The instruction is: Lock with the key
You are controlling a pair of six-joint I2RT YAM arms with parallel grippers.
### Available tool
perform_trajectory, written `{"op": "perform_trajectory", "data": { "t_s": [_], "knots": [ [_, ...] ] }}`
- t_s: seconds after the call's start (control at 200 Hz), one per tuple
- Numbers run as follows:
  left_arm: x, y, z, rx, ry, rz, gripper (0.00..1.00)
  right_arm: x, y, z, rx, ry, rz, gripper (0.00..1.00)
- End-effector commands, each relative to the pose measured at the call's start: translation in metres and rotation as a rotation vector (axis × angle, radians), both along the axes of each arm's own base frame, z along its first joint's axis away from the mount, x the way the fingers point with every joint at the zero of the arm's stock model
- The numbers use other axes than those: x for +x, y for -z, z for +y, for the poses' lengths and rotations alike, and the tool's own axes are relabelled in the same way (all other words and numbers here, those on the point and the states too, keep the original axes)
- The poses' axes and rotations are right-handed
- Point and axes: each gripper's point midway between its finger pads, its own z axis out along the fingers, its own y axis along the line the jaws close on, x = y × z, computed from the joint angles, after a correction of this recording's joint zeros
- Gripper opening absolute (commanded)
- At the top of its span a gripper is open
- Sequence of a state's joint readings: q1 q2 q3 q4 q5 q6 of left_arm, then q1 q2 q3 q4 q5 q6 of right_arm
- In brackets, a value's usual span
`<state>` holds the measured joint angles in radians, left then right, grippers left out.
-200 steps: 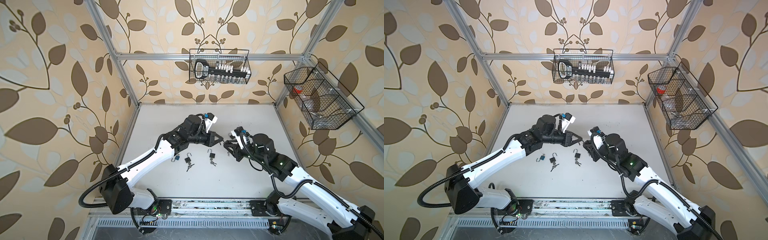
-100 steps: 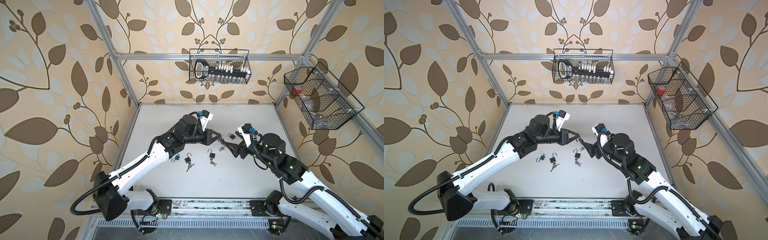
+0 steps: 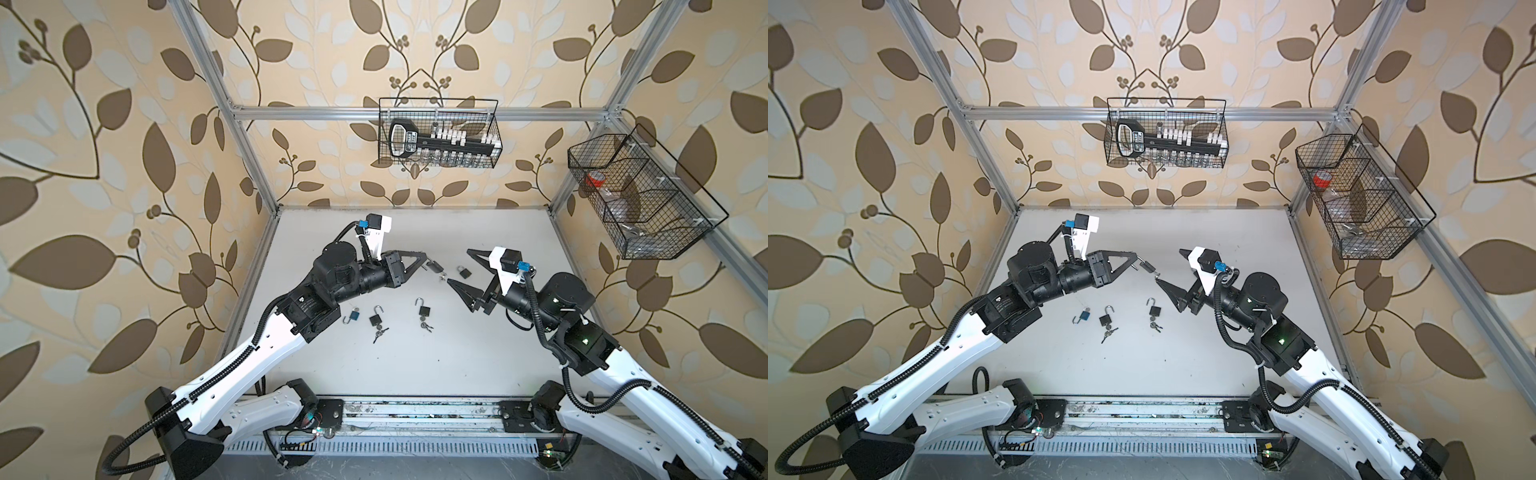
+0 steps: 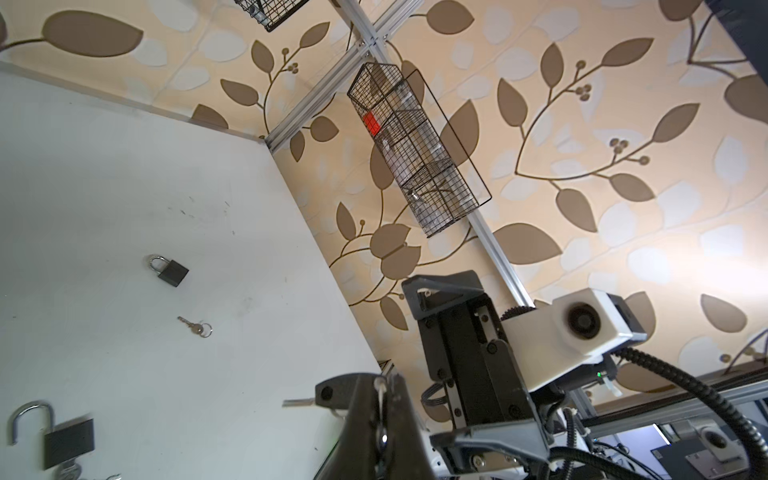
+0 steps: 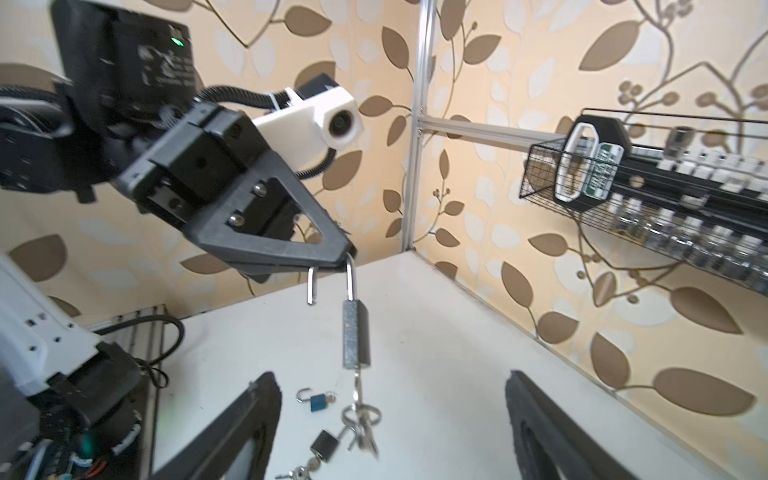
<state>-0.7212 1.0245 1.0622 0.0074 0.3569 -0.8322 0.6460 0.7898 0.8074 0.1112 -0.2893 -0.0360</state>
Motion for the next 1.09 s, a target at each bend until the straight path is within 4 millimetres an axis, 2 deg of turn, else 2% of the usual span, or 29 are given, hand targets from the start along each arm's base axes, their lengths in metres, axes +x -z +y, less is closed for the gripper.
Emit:
{"op": "perform_trajectory", "data": {
  "t_s": [0.0, 0.08, 0.35, 0.71, 0.86, 1.09],
  "knots": [
    [-0.009, -0.045, 0.01, -0.151, -0.01, -0.066, 0.0, -0.025, -0.041, 0.015, 0.079, -0.165, -0.102, 0.8],
    [-0.01, -0.048, 0.012, -0.156, -0.016, -0.073, 0.0, -0.023, -0.045, 0.018, 0.093, -0.179, -0.096, 0.76],
    [-0.012, -0.054, 0.006, -0.174, 0.024, -0.078, 0.0, -0.005, -0.035, 0.024, 0.078, -0.139, -0.044, 0.56],
    [-0.016, -0.058, 0.0, -0.181, 0.068, -0.09, 0.0, 0.003, -0.027, 0.031, 0.055, -0.142, -0.004, 0.34],
    [-0.018, -0.059, -0.001, -0.183, 0.076, -0.095, 0.0, 0.008, -0.025, 0.031, 0.052, -0.127, 0.007, 0.3],
    [-0.019, -0.059, 0.0, -0.184, 0.077, -0.098, 0.0, 0.012, -0.017, 0.032, 0.035, -0.115, 0.031, 0.31]
  ]
}}
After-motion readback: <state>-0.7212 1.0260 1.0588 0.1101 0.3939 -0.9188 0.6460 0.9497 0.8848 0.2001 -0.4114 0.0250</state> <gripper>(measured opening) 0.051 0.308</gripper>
